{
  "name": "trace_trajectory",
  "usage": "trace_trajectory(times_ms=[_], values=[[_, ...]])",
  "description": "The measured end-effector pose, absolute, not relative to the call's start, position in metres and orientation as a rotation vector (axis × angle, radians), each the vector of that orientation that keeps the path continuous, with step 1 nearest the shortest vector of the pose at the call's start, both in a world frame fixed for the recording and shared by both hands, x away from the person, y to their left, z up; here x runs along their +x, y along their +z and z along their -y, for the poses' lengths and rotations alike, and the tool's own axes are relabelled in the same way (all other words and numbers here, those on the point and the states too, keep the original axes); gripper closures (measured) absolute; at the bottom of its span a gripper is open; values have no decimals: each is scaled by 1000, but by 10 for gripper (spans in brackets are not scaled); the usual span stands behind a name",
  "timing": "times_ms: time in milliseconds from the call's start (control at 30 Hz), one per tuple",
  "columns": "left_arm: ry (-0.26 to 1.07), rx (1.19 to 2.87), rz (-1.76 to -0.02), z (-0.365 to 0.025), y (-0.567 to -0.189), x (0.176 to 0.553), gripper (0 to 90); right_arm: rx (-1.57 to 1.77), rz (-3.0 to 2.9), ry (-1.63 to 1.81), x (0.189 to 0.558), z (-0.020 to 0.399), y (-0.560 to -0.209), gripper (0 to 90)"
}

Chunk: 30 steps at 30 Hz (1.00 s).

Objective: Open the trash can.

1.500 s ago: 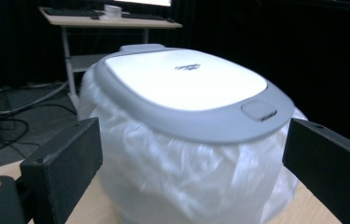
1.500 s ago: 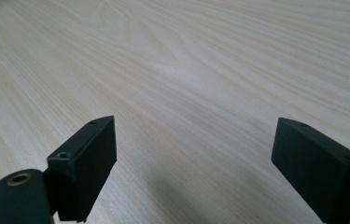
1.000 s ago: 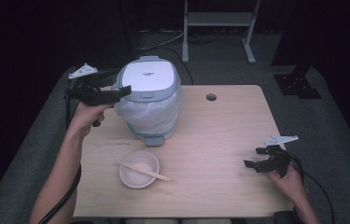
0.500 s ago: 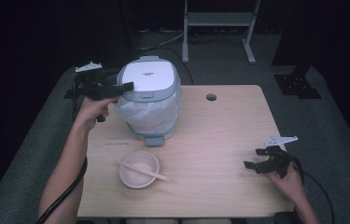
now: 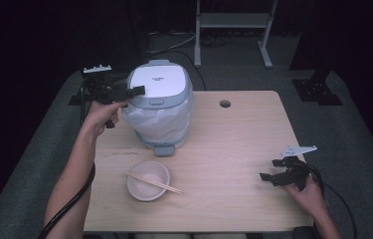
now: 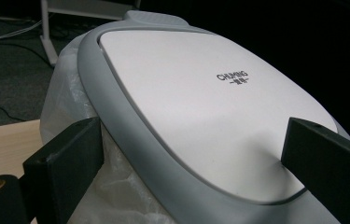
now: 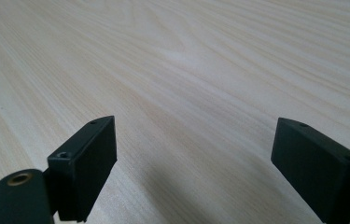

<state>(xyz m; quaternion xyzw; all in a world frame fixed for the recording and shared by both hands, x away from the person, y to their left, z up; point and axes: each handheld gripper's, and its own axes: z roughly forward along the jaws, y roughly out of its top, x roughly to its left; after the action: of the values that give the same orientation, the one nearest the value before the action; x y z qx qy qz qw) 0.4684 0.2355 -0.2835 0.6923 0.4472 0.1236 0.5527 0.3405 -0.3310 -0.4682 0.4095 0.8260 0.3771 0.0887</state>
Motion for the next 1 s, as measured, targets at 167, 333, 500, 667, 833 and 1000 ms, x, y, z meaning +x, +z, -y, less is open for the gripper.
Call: trace_trajectory(times_ms=[167,333,500,667,833,1000], values=[[238,1622,-1053,-233,-286,469,56,1210,-2465,1117,341,330,-469,129],[246,1624,-1053,-231,-286,469,56,1211,-2461,1115,341,330,-468,129],[242,1638,-1049,-227,-285,467,54,1212,-2463,1115,341,329,-468,129],[234,1642,-1030,-221,-286,465,51,1203,-2462,1115,340,329,-467,129],[223,1663,-1011,-213,-285,464,49,1202,-2461,1117,341,329,-467,129],[211,1681,-991,-205,-285,465,48,1203,-2460,1117,341,329,-467,129]])
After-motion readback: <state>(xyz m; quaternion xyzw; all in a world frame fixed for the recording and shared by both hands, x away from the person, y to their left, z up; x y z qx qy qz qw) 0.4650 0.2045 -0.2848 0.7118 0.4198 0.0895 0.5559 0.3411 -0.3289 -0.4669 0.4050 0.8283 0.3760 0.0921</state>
